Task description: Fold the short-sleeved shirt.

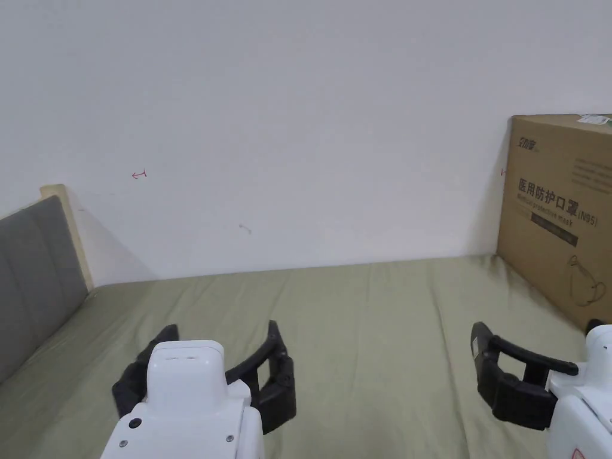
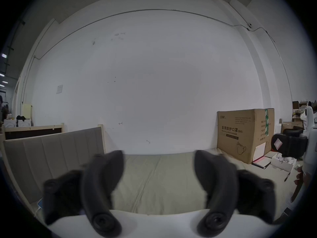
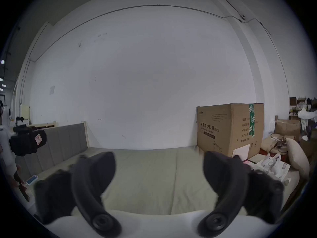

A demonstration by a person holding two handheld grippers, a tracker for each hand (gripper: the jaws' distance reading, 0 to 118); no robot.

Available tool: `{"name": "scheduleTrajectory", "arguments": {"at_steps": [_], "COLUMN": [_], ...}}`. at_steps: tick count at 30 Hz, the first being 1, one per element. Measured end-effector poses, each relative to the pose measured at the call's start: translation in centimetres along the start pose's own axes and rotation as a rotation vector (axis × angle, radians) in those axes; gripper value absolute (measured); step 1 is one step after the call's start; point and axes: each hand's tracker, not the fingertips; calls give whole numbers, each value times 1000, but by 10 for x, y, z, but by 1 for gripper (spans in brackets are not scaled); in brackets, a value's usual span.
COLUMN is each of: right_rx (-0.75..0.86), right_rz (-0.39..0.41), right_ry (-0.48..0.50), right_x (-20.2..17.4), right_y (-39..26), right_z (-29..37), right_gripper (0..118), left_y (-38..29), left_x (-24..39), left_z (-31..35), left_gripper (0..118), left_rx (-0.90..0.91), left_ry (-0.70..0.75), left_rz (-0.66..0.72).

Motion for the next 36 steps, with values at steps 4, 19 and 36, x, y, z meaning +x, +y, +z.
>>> {"name": "scheduleTrajectory", "arguments": {"at_steps": [4,19,36], "right_rx": [21,0,-58], "right_rz": [37,76,80], "right_ry": [-2,28,57], "right_x": [-5,-19,-30], "right_y": [1,-6,-8], "right_z": [6,10,2], "right_gripper": [118,118,118], "left_y": [-2,-5,-9], "left_x": [-1,-10,-30], "left_z": [1,3,-6], "left_gripper": [115,115,115], "left_rx": [1,-12,-118], "left_ry": [27,-7,16], "left_rz": [28,43,161]}}
